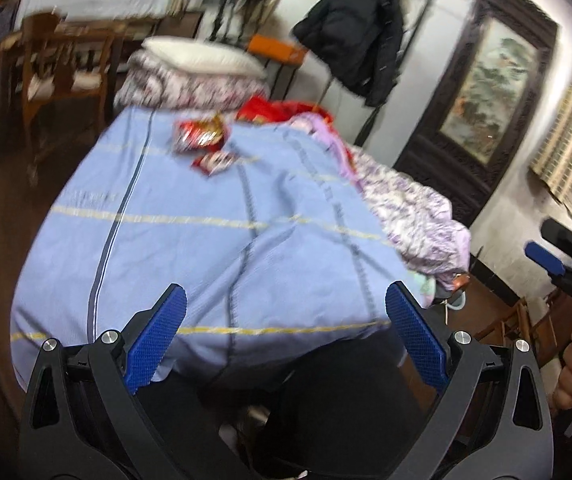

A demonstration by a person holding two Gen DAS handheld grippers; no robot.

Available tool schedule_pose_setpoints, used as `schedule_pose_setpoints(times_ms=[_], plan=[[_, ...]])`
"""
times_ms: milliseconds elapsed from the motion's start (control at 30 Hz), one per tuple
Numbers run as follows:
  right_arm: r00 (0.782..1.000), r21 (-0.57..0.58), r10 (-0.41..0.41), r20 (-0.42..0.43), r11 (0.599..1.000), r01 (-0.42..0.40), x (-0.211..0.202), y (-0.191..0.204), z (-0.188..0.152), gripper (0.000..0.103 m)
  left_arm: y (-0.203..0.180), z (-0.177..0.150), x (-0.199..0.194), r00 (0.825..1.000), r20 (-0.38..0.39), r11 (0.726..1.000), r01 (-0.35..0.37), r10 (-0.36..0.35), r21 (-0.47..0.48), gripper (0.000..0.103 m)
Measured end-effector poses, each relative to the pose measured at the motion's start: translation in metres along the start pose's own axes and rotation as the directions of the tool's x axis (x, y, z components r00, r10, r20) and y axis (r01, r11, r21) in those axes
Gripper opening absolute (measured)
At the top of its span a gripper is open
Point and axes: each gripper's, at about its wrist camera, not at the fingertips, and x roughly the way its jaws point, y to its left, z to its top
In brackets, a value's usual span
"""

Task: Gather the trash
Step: 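Grasp the red chip bag with the left tool while the right tool grasps the small red wrapper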

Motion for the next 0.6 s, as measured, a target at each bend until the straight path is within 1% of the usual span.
schedule_pose_setpoints(times_ms=[33,100,133,233,400,600], plan=[[1.0,0.007,-0.002,-0.009,1.0,0.002,0.005,-0.004,-0.001,0.077,0.012,0.002,0.009,1.0,-0.025,1.0,-0.01,0.009,-0.028,0.096],[0.999,0.035,0.0,-0.039,0.999,0.002,0.021,-0.014,-0.003,0.077,0.026,0.005,0.018,0.998,-0.047,0.998,-0.033,0.031,-0.051,0.096],[0.999,0.042,-0.002,-0.048,0.999,0.004,0.027,-0.016,-0.003,0.077,0.034,0.009,0.024,0.997,-0.055,0.996,-0.057,0.053,-0.062,0.096],[0.998,0.05,-0.016,-0.064,0.999,0.019,0.038,-0.025,-0.005,0.077,0.048,0.024,0.037,0.995,-0.057,0.993,-0.087,0.083,-0.079,0.096],[0.996,0.049,-0.023,-0.089,0.998,0.027,0.059,-0.031,-0.007,0.077,0.056,0.05,0.057,0.991,-0.045,0.99,-0.127,0.125,-0.062,0.096],[0.991,0.017,-0.004,-0.132,1.0,0.006,0.088,-0.027,-0.014,0.077,0.065,0.062,0.071,0.983,-0.051,0.982,-0.178,0.175,-0.062,0.096]])
